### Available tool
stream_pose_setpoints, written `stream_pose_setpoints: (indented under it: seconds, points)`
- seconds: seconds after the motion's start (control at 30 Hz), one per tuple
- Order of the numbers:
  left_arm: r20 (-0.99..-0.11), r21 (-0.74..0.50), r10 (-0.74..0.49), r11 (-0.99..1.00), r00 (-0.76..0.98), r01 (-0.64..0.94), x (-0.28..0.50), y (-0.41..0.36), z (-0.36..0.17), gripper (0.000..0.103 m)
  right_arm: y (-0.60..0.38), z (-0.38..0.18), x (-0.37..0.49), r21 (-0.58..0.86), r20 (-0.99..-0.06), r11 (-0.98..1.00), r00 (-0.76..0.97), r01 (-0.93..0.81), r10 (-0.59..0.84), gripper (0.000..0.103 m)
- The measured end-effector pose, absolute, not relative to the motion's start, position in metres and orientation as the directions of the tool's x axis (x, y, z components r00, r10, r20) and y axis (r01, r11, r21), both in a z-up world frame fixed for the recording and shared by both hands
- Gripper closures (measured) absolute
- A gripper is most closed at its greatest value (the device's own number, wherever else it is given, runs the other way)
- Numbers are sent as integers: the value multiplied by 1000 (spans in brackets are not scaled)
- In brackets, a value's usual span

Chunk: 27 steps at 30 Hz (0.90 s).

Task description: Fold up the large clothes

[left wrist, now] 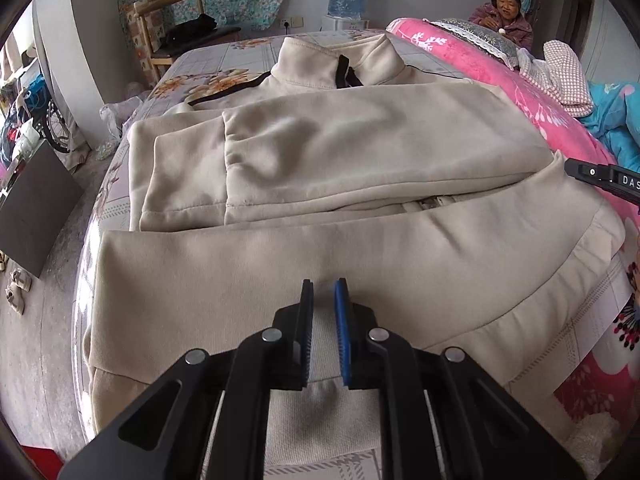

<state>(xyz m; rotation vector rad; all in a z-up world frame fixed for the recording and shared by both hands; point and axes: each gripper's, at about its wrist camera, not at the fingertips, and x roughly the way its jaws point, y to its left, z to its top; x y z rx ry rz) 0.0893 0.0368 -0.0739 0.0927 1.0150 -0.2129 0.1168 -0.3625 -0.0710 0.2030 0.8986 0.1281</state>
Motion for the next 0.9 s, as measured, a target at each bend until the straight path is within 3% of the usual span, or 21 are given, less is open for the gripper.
stream_pose_setpoints:
  seconds: [0.07, 0.13, 0.23, 0.4, 0.9]
  points:
    - [-851, -42, -144, 977, 505, 208, 94, 37, -63, 76, -361, -55, 117, 256, -740, 966, 633, -48, 227, 49]
    - [-846, -27, -125, 981, 518, 194, 99, 33, -51, 54, -356, -42, 121, 264, -731, 961, 634, -80, 253, 39]
    - [-840, 4, -95, 984, 534, 181, 110, 28, -37, 39, -344, -25, 125, 245, -727, 962, 632, -123, 266, 33]
    - [-838, 62, -31, 987, 545, 151, 127, 21, -26, 30, -322, -12, 130, 189, -732, 966, 630, -179, 260, 17]
    - [-855, 105, 28, 987, 518, 121, 167, 21, -35, 27, -283, -14, 178, 17, -777, 977, 612, -212, 147, 8]
